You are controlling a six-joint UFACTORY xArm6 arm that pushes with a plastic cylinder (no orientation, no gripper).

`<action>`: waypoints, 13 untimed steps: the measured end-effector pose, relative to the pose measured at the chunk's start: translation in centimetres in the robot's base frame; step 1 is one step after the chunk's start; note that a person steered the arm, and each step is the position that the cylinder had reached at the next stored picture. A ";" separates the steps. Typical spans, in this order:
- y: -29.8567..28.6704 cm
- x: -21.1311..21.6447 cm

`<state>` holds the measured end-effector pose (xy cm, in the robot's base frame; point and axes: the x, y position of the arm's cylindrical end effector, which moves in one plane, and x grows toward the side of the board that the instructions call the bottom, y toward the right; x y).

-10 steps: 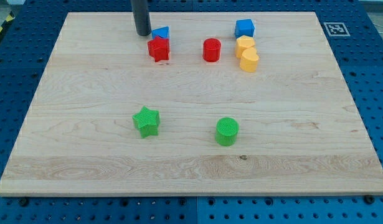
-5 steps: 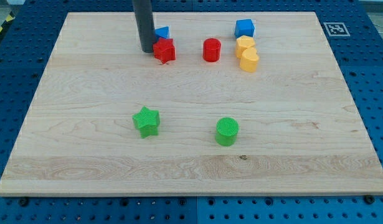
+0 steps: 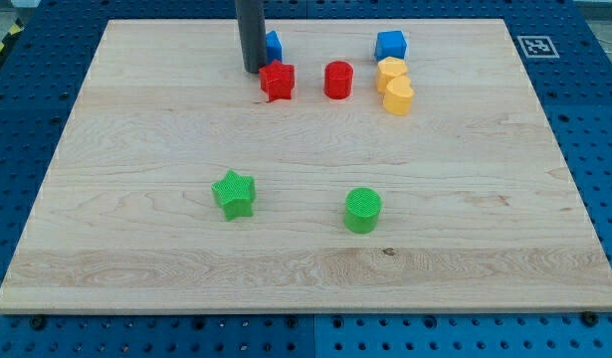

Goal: Separate the blue triangle and red star

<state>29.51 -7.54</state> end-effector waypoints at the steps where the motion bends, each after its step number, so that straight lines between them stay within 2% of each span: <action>1: -0.5 0.0; 2: -0.5 0.0; 6: -8.1 0.0; 9: -6.4 -0.5; 12: -3.6 -7.1; 13: -1.4 -7.4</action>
